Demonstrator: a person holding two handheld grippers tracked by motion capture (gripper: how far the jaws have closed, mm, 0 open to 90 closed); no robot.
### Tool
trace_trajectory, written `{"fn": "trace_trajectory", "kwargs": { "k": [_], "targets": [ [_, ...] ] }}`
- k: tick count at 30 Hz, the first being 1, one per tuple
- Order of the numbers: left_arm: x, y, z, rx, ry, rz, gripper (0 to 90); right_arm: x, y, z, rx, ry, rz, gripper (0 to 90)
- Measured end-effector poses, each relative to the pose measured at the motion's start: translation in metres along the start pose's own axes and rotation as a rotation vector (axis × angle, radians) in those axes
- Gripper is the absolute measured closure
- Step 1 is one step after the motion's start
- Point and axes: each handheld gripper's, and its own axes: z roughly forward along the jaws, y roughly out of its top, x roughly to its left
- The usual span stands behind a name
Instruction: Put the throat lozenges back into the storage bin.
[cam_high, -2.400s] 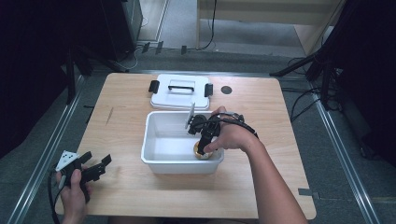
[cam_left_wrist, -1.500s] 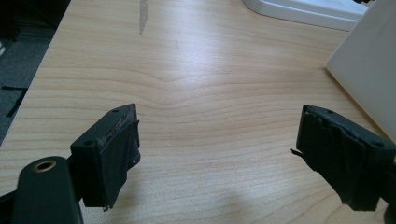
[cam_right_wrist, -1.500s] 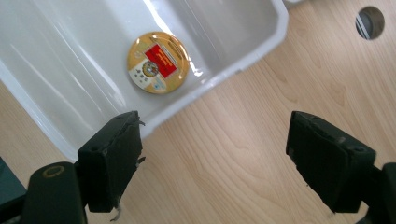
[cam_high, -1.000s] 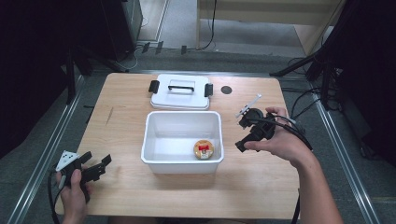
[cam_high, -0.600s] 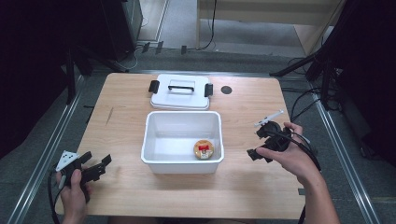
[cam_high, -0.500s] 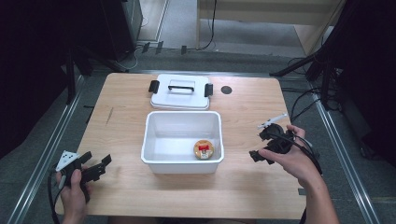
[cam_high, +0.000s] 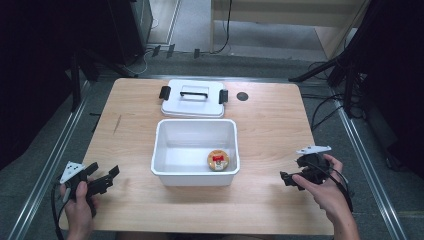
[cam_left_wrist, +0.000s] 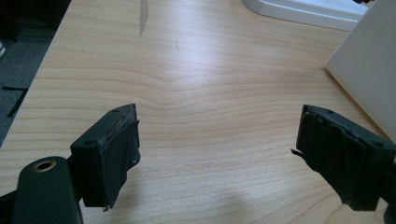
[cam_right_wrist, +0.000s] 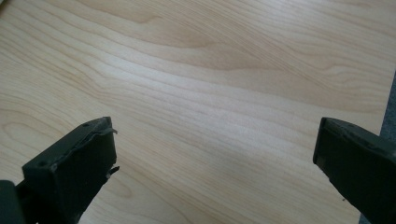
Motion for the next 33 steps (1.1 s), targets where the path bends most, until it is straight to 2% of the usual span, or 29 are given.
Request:
{"fn": "trace_trajectory", "kwargs": {
  "k": [4, 5, 7, 10, 11, 12, 15, 19, 22, 27, 28, 29, 32, 33],
  "targets": [
    [0.000, 0.000, 0.000, 0.000, 0.000, 0.001, 14.0, -0.007, -0.018, 0.003, -0.054, -0.005, 0.055, 0.0],
    [0.000, 0.000, 0.000, 0.000, 0.000, 0.000, 14.0, -0.011, -0.028, 0.004, -0.091, -0.004, 0.074, 0.0],
    [0.000, 0.000, 0.000, 0.000, 0.000, 0.000, 14.0, -0.012, -0.031, 0.004, -0.107, -0.004, 0.084, 0.0],
    [0.000, 0.000, 0.000, -0.001, 0.001, -0.003, 14.0, -0.018, -0.045, 0.005, -0.181, 0.006, 0.130, 0.0],
    [0.000, 0.000, 0.000, -0.001, 0.001, -0.002, 14.0, -0.021, -0.051, 0.005, -0.221, 0.014, 0.151, 0.0],
    [0.000, 0.000, 0.000, -0.001, 0.001, -0.002, 14.0, -0.021, -0.051, 0.005, -0.221, 0.014, 0.151, 0.0],
    [0.000, 0.000, 0.000, -0.003, 0.001, -0.003, 14.0, -0.024, -0.064, 0.005, -0.278, 0.016, 0.182, 0.0],
    [0.000, 0.000, 0.000, -0.003, 0.001, -0.003, 14.0, -0.026, -0.073, 0.006, -0.314, 0.010, 0.203, 0.0],
    [0.000, 0.000, 0.000, -0.003, 0.001, -0.002, 14.0, -0.029, -0.085, 0.005, -0.372, 0.002, 0.238, 0.0],
    [0.000, 0.000, 0.000, -0.002, 0.000, -0.003, 14.0, -0.032, -0.098, 0.007, -0.416, 0.009, 0.282, 0.0],
    [0.000, 0.000, 0.000, -0.003, 0.000, -0.004, 14.0, -0.033, -0.103, 0.004, -0.461, 0.016, 0.310, 0.0],
    [0.000, 0.000, 0.000, -0.002, 0.000, -0.005, 14.0, -0.033, -0.103, 0.004, -0.461, 0.016, 0.310, 0.0],
    [0.001, 0.000, 0.000, -0.001, 0.002, -0.005, 14.0, -0.035, -0.108, 0.001, -0.509, 0.026, 0.347, 0.0],
    [0.001, 0.000, 0.000, -0.001, 0.003, -0.007, 14.0, -0.036, -0.110, 0.000, -0.540, 0.032, 0.372, 0.0]
  ]
}}
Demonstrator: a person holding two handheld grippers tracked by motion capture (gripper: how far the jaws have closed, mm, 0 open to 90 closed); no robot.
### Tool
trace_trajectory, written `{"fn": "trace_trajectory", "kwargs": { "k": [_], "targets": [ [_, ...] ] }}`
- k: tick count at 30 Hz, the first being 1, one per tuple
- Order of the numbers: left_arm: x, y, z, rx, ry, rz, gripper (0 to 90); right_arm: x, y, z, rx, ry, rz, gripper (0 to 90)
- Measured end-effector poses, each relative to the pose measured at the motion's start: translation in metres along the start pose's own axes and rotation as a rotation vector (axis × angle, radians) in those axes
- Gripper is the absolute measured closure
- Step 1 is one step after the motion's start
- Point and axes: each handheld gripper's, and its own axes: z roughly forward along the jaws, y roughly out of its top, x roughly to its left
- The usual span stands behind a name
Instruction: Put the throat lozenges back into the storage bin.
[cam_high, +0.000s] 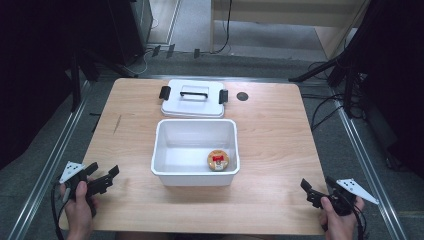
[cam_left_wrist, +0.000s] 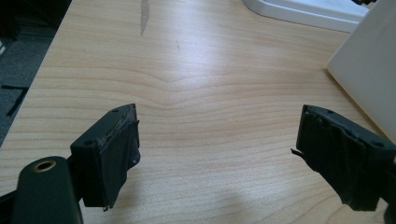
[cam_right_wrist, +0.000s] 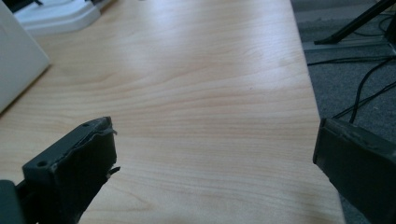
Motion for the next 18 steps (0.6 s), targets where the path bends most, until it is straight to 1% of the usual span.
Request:
{"fn": "trace_trajectory", "kwargs": {
  "k": [2, 4, 6, 7, 8, 11, 12, 13, 14, 15, 18],
  "targets": [
    [0.0000, 0.0000, 0.0000, -0.001, 0.003, 0.004, 13.9, -0.0006, -0.0002, -0.0005, -0.008, 0.003, 0.009, 0.0],
    [-0.0008, 0.0000, -0.0001, 0.000, 0.005, 0.004, 13.9, -0.0031, -0.0006, -0.0019, -0.024, 0.008, 0.038, 0.0],
    [-0.0004, -0.0002, -0.0007, -0.005, 0.005, 0.005, 13.9, -0.0035, -0.0008, -0.0022, -0.023, 0.012, 0.043, 0.0],
    [-0.0001, -0.0006, -0.0011, -0.011, 0.004, -0.002, 13.9, -0.0032, -0.0010, -0.0024, -0.022, 0.013, 0.047, 0.0],
    [0.0004, -0.0008, -0.0016, -0.016, 0.004, -0.005, 13.9, -0.0023, -0.0013, -0.0021, -0.021, 0.016, 0.037, 0.0],
    [0.0011, -0.0014, -0.0029, -0.025, 0.007, -0.013, 13.9, -0.0011, -0.0012, -0.0015, -0.015, 0.021, 0.032, 0.0],
    [0.0009, -0.0017, -0.0032, -0.031, 0.011, -0.018, 13.9, -0.0009, -0.0011, -0.0011, -0.010, 0.032, 0.026, 0.0],
    [0.0009, -0.0021, -0.0042, -0.033, 0.015, -0.019, 13.9, -0.0009, -0.0011, -0.0011, -0.010, 0.032, 0.026, 0.0],
    [0.0007, -0.0027, -0.0050, -0.045, 0.025, -0.024, 13.9, -0.0012, -0.0011, -0.0008, -0.008, 0.039, 0.026, 0.0],
    [0.0003, -0.0040, -0.0073, -0.065, 0.045, -0.037, 13.9, -0.0019, -0.0008, -0.0004, -0.002, 0.050, 0.033, 0.0],
    [0.0006, -0.0048, -0.0089, -0.078, 0.057, -0.044, 13.9, -0.0028, -0.0004, 0.0004, 0.006, 0.054, 0.041, 0.0]
  ]
}}
